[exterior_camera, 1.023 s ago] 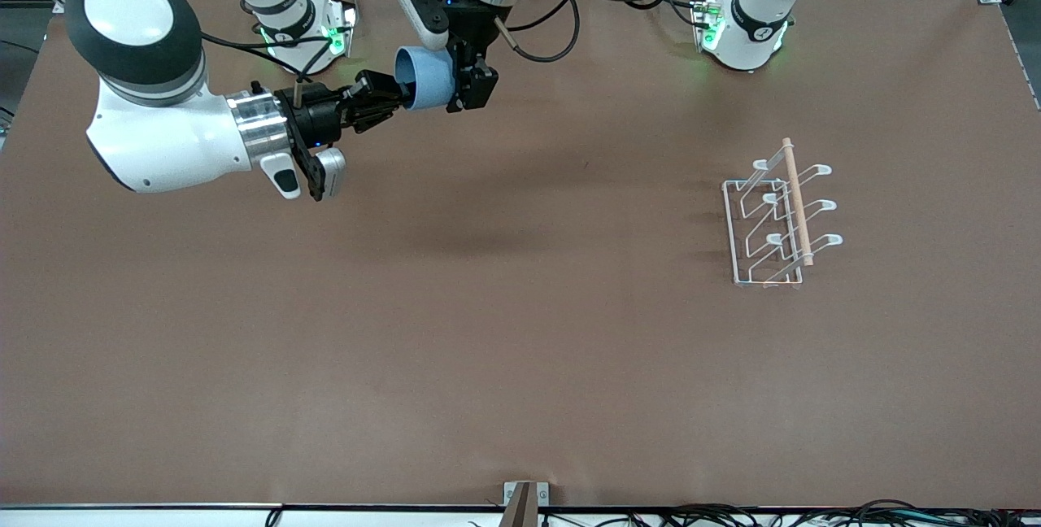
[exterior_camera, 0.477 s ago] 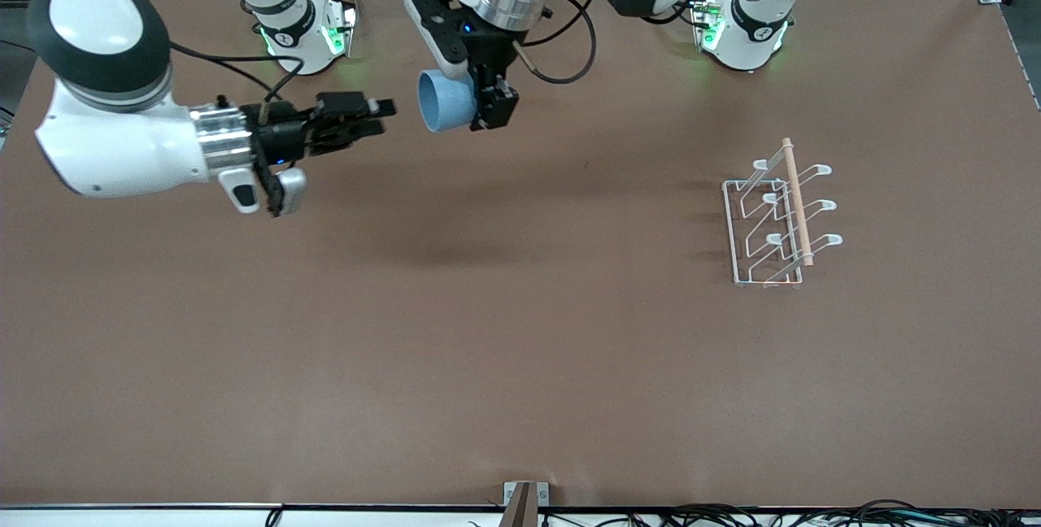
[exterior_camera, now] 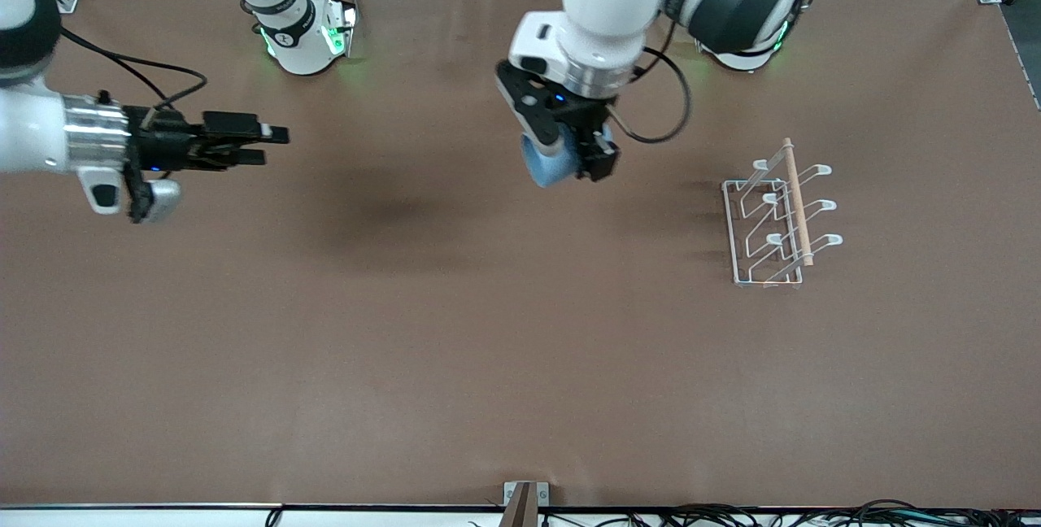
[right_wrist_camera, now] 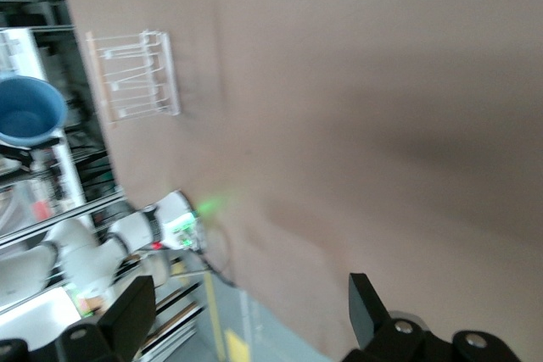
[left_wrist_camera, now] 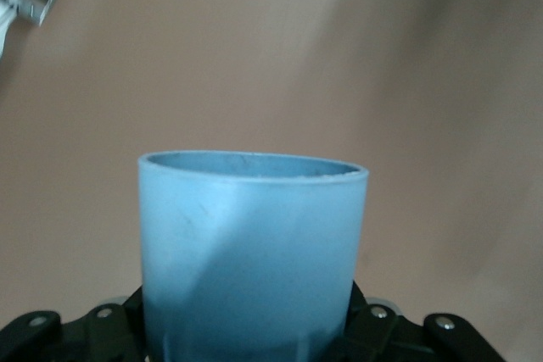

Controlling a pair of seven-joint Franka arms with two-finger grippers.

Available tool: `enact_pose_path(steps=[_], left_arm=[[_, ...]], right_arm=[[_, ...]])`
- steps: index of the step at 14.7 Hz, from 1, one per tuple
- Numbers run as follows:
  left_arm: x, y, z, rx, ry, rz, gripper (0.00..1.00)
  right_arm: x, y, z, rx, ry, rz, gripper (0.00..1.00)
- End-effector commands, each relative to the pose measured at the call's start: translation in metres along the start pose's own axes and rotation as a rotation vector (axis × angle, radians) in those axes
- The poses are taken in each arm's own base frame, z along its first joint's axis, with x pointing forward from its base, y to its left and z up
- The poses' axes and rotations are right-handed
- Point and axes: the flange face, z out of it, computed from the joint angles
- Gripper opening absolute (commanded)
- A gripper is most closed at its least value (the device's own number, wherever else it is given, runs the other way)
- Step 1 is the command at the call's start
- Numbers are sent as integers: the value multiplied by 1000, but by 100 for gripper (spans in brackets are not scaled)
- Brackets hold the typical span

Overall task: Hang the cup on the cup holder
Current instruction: 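Carry the cup with the left gripper to the cup holder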

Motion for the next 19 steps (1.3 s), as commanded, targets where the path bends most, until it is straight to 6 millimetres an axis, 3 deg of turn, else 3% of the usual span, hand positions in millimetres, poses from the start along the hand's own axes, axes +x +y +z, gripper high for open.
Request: enact_pose_path(steps=[1,3,5,9,13,17,19], left_arm=[[-37,-36,-11,45,-122,44,49],[-64,-59,-5,86,-281,86,49],[-89,-81,7,109,-438,117,49],[-120,-96,50,207,-743,187,47],[-137,-121,80,223,-877,258,47],[-157,-133,104,262,-1019,320,47],[-158,-135,114,248,-1054,370,47]], right_arm=[[-9,-14,-45,-135,74,-24,100],[-15,-20,-83,-213,143,6,100],[-22,-28,-107,-290,189,50,100],[-33,-37,-143,-504,247,51,100],[-35,-32,-163,-618,303,66,100],[-33,-28,-163,-639,301,66,100],[-33,-31,-163,-651,303,56,100]])
